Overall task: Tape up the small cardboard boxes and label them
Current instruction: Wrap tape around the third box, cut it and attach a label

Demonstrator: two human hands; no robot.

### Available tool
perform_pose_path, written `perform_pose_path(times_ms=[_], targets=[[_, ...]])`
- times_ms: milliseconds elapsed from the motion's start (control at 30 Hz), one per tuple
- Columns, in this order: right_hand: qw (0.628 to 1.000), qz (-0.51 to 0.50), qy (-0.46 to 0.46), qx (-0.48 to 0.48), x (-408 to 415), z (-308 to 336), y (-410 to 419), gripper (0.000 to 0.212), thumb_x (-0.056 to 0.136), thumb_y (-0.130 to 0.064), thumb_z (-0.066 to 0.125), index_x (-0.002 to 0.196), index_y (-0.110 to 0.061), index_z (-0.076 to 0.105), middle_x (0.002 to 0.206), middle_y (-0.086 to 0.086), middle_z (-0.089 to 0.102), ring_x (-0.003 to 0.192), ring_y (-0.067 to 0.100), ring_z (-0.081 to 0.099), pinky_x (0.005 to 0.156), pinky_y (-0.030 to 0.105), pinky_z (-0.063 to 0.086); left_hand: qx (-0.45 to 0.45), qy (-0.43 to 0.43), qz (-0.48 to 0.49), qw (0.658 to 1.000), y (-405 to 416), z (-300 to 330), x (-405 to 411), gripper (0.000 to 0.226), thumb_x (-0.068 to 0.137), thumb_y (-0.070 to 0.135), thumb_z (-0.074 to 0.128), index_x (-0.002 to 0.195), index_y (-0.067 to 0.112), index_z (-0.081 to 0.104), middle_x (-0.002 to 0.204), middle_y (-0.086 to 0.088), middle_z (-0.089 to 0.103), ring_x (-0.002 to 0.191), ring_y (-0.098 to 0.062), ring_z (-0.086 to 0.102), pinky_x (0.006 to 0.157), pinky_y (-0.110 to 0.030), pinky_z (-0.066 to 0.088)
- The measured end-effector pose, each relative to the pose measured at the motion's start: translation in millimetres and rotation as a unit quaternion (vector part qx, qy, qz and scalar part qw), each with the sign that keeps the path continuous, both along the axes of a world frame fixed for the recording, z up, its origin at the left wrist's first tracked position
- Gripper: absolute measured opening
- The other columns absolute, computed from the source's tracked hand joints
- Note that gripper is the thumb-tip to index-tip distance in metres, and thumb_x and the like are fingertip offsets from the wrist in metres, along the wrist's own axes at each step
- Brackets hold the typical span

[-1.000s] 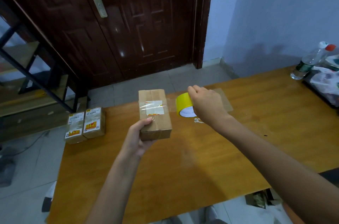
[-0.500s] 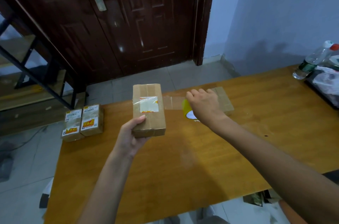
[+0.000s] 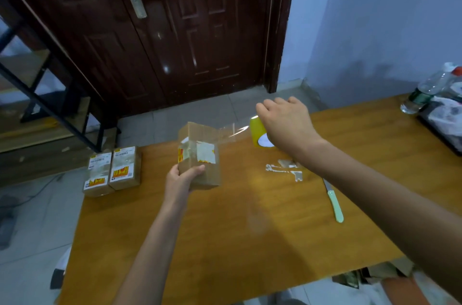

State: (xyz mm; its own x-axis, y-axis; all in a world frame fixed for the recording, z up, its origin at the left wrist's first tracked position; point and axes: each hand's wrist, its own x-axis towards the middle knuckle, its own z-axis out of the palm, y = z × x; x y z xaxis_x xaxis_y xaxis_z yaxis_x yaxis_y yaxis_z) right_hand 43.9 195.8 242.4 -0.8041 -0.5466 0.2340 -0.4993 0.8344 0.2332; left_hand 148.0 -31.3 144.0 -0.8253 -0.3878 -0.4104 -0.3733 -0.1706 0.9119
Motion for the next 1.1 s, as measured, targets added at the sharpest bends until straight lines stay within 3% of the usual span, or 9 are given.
perform_pose_path(times_ms=[133, 267, 400, 533, 733, 833, 1100], targets=[[0.999, -0.025, -0.042, 0.003, 2.6, -29.1, 10.2, 0.024, 0.075, 0.001, 0.053, 0.094, -0.013, 0.046, 0.081, 0.002, 0.042, 0.074, 0.023, 0.035, 0.069, 0.031, 0.024, 0.047, 0.018, -0.013, 0.999, -0.3, 7.1, 0.4, 0.055, 0.071, 0.022, 0.077, 0.121, 0.006, 0.058, 0.108, -0.011, 0.065, 0.098, -0.024, 0.063, 0.065, -0.026, 0.055], [0.997, -0.033, -0.062, 0.012, 2.3, -41.3, 11.0, 0.025, 0.078, -0.001, 0.053, 0.098, -0.013, 0.047, 0.084, 0.0, 0.045, 0.076, 0.022, 0.039, 0.07, 0.03, 0.024, 0.108, 0.029, -0.011, 0.994, 7.6, 16.0, 0.1, 0.059, 0.067, 0.023, 0.07, 0.12, 0.0, 0.059, 0.11, -0.018, 0.063, 0.102, -0.029, 0.06, 0.077, -0.036, 0.053], [0.996, -0.032, -0.084, 0.012, 3.3, -50.2, 10.3, 0.027, 0.079, -0.002, 0.055, 0.101, -0.013, 0.048, 0.093, 0.001, 0.056, 0.088, 0.024, 0.055, 0.071, 0.03, 0.027, 0.187, 0.035, -0.029, 0.981, 11.3, 23.9, 0.1, 0.052, 0.077, 0.017, 0.065, 0.124, -0.003, 0.056, 0.114, -0.02, 0.062, 0.106, -0.032, 0.058, 0.082, -0.037, 0.052], [0.996, -0.036, -0.084, 0.003, 2.5, -57.9, 10.2, 0.029, 0.074, 0.003, 0.053, 0.099, -0.012, 0.05, 0.09, 0.004, 0.057, 0.087, 0.026, 0.056, 0.07, 0.031, 0.027, 0.225, 0.045, -0.04, 0.973, 14.3, 30.2, 1.9, 0.032, 0.085, 0.014, 0.053, 0.114, 0.003, 0.06, 0.101, -0.013, 0.07, 0.095, -0.026, 0.064, 0.069, -0.03, 0.06], [0.996, -0.036, -0.081, 0.001, 4.9, -63.7, 5.8, 0.032, 0.066, 0.007, 0.057, 0.092, -0.011, 0.051, 0.079, 0.004, 0.051, 0.077, 0.027, 0.055, 0.067, 0.033, 0.025, 0.258, 0.076, -0.069, 0.961, 16.6, 39.9, 5.8, 0.029, 0.085, 0.014, 0.05, 0.112, 0.004, 0.059, 0.09, -0.008, 0.075, 0.08, -0.019, 0.073, 0.065, -0.028, 0.06], [0.996, -0.035, -0.082, -0.004, 9.5, -66.7, 3.2, 0.032, 0.068, 0.007, 0.058, 0.095, -0.01, 0.053, 0.083, 0.007, 0.058, 0.077, 0.028, 0.056, 0.068, 0.034, 0.027, 0.28, 0.092, -0.076, 0.952, 19.2, 44.5, 8.1, 0.037, 0.078, 0.016, 0.054, 0.113, 0.003, 0.059, 0.095, -0.011, 0.075, 0.084, -0.022, 0.073, 0.067, -0.03, 0.06], [0.993, -0.023, -0.104, -0.051, 28.6, -59.3, -17.9, 0.029, 0.077, 0.001, 0.056, 0.103, -0.011, 0.05, 0.096, 0.007, 0.059, 0.084, 0.025, 0.053, 0.075, 0.034, 0.036, 0.378, 0.098, -0.058, 0.919, 34.4, 45.5, 12.6, 0.042, 0.08, 0.018, 0.051, 0.117, 0.003, 0.066, 0.119, -0.017, 0.066, 0.103, -0.03, 0.066, 0.085, -0.038, 0.056]])
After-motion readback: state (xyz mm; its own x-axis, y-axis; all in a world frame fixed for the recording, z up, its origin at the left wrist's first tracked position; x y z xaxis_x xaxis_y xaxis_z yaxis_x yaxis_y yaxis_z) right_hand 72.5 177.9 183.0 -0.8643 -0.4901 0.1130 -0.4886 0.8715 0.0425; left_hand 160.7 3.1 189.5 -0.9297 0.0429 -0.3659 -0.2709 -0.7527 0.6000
